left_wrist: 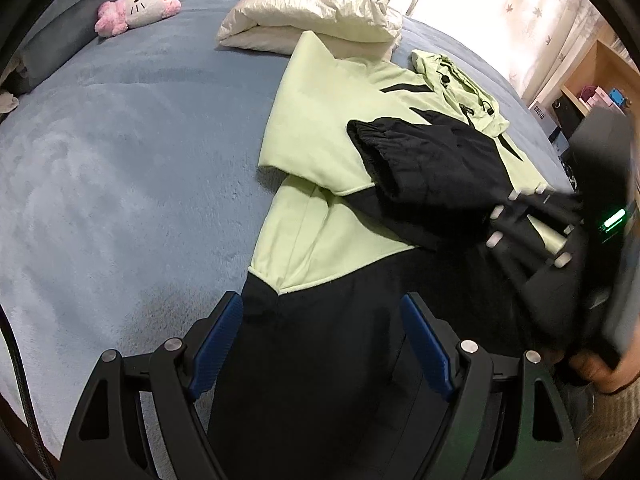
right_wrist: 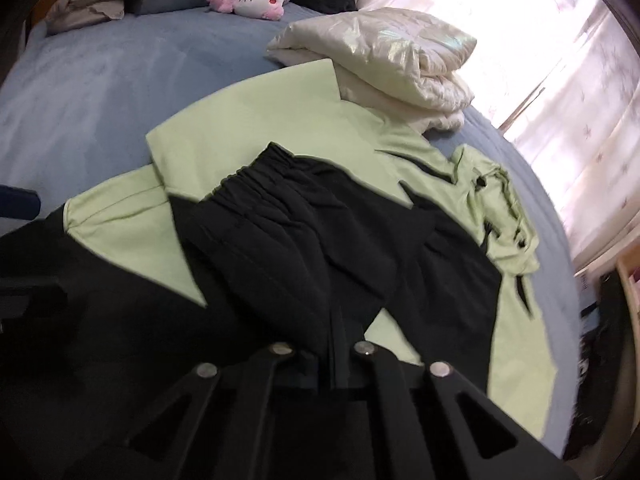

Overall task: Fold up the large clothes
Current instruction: 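Grasp the jacket side edge with the right gripper and fold it inward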

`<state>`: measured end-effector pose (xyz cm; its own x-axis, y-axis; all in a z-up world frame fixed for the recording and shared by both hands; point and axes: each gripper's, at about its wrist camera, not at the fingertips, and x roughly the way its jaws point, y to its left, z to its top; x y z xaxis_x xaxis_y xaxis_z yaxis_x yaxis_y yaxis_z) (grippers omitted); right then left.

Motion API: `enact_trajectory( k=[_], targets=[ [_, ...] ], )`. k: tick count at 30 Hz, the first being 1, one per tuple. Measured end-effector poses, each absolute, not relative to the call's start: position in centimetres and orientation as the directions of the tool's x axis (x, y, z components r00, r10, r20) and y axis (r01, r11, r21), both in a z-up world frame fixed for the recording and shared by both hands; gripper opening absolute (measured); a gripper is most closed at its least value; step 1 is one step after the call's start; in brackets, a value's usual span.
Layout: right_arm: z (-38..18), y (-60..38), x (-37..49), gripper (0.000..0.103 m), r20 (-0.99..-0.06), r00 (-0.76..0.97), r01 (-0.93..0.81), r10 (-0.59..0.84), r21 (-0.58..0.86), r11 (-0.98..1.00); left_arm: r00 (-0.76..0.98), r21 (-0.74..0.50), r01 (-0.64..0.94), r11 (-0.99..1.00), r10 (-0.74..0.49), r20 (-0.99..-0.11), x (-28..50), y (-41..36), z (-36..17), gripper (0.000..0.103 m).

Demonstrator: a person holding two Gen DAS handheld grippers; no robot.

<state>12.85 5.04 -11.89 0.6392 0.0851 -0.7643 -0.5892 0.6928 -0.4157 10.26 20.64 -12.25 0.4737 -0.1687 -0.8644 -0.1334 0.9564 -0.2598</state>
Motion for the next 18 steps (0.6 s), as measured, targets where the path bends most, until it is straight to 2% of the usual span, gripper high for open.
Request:
enact_trajectory(
  k=[1, 3, 6, 8, 9, 10, 11, 13, 15, 18],
  targets=[
    [-10.1, 4.5, 13.0, 0.002, -0.736, 0.667, -0.567, 0.12, -0.397, 0.722, 0.478, -0.26, -0.132, 0.957, -0.168, -0.862, 10.3, 20.6, -12.1, 0.08],
    [-5.7, 1.8, 14.0, 0.002, -0.677, 0.705, -0.494, 0.21, -0.257, 0.83, 0.485, -0.259, -0.132, 0.957, -0.166, -0.859, 10.3, 20.6, -12.0, 0.08],
    [-1.4, -6.0, 15.7, 0.002, -0.585, 0.761, -0.286, 0.279, 0.082, 0.955, 0.487, -0.263, -0.133, 0.956, -0.168, -0.857, 10.4, 20.6, -12.0, 0.08],
    [-2.6, -13.0, 17.0, 0.003, -0.626, 0.735, -0.058, 0.262, 0.327, 0.943, 0.483, -0.268, -0.132, 0.954, -0.174, -0.858, 10.5, 20.6, -12.1, 0.079],
    [-3.7, -14.7, 17.4, 0.008, -0.661, 0.702, 0.0, 0.266, 0.374, 0.928, 0.479, -0.269, -0.129, 0.954, -0.178, -0.86, 10.5, 20.4, -12.2, 0.08],
    [-5.8, -16.6, 17.7, 0.012, -0.72, 0.633, 0.065, 0.284, 0.415, 0.908, 0.475, -0.268, -0.125, 0.955, -0.179, -0.862, 10.6, 20.3, -12.3, 0.08],
    [-8.3, -18.3, 17.7, 0.022, -0.783, 0.548, 0.119, 0.293, 0.42, 0.9, 0.472, -0.265, -0.12, 0.957, -0.18, -0.863, 10.6, 20.1, -12.3, 0.08],
    [-11.1, -19.6, 16.9, 0.026, -0.851, 0.454, 0.149, 0.262, 0.362, 0.92, 0.47, -0.256, -0.106, 0.961, -0.178, -0.865, 10.8, 19.9, -12.1, 0.08],
    [-12.4, -20.5, 15.8, 0.026, -0.876, 0.41, 0.137, 0.253, 0.334, 0.933, 0.472, -0.241, -0.083, 0.967, -0.175, -0.864, 11.2, 19.5, -11.6, 0.08],
    [-12.3, -22.7, 15.1, 0.028, -0.864, 0.421, 0.145, 0.276, 0.365, 0.92, 0.481, -0.215, -0.059, 0.975, -0.161, -0.862, 12.8, 19.4, -10.5, 0.08]
  ],
)
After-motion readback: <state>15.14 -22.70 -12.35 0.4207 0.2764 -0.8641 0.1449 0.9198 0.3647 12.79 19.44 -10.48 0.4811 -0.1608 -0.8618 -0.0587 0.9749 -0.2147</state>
